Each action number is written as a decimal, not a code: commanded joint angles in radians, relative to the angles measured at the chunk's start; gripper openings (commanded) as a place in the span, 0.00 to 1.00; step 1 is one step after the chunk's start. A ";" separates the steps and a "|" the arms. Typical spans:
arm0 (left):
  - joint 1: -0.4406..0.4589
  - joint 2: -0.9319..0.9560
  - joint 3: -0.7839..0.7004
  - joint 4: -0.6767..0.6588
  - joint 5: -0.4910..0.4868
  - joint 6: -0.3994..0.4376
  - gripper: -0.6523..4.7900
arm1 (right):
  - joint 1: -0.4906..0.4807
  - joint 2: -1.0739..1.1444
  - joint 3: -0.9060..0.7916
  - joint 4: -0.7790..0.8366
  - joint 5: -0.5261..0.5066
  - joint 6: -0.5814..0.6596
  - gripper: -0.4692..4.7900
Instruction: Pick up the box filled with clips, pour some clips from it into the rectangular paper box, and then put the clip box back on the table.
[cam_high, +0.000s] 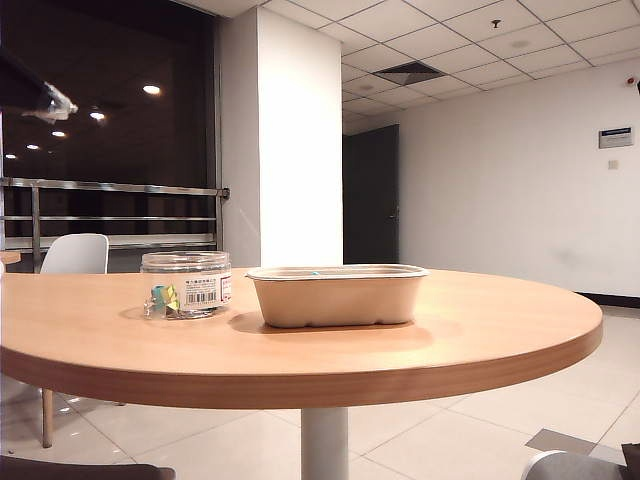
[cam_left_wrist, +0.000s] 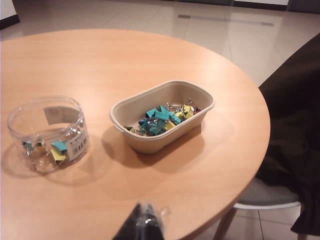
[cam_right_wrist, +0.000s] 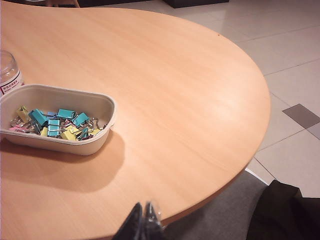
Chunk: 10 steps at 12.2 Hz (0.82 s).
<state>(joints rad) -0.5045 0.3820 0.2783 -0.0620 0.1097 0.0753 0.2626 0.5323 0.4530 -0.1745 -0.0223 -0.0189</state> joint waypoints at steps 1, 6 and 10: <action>0.020 -0.057 -0.032 0.047 -0.125 0.002 0.11 | 0.002 -0.001 0.002 0.012 -0.003 0.004 0.12; 0.335 -0.258 -0.121 0.036 -0.086 -0.064 0.11 | 0.002 -0.001 0.002 0.012 -0.002 0.004 0.11; 0.480 -0.380 -0.271 0.018 -0.110 0.003 0.11 | 0.002 -0.002 0.001 0.013 0.003 0.004 0.11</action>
<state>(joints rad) -0.0242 0.0036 0.0067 -0.0368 0.0128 0.0624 0.2630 0.5320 0.4519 -0.1749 -0.0216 -0.0189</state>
